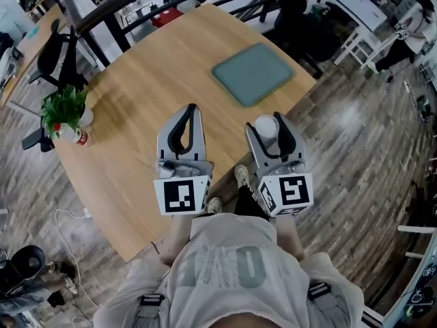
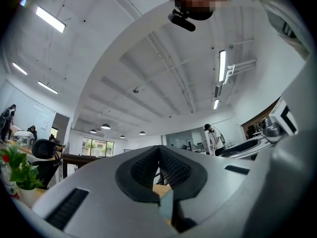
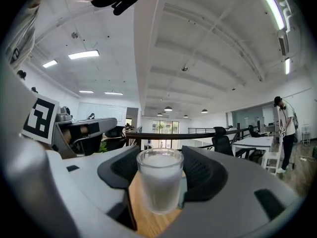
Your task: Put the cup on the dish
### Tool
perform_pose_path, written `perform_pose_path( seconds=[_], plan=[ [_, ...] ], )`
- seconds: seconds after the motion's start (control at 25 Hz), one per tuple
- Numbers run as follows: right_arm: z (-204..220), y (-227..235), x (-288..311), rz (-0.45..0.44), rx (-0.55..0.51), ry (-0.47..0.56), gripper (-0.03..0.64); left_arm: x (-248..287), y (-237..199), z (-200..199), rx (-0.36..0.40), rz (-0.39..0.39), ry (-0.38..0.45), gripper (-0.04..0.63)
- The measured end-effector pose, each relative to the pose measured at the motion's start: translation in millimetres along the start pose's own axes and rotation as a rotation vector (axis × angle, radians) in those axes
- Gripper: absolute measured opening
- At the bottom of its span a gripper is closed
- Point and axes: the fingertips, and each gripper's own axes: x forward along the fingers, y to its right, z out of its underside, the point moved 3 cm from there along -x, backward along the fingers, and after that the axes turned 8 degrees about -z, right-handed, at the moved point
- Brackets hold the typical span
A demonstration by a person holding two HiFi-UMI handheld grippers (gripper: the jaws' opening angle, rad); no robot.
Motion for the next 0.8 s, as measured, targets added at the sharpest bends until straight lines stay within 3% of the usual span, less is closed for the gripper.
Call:
perform_pose_path(
  seconds=[0.36, 0.8],
  plan=[
    [7.5, 68.5, 69.2, -0.121, -0.023, -0.023, 0.273, 83.3, 22.1, 25.6, -0.013, -0.065, 0.011, 0.009],
    [26.1, 173.8, 135.3, -0.166, -0.008, -0.061, 0.273, 170.6, 51.1, 62.5, 0.002, -0.138, -0.049, 0.009]
  ],
)
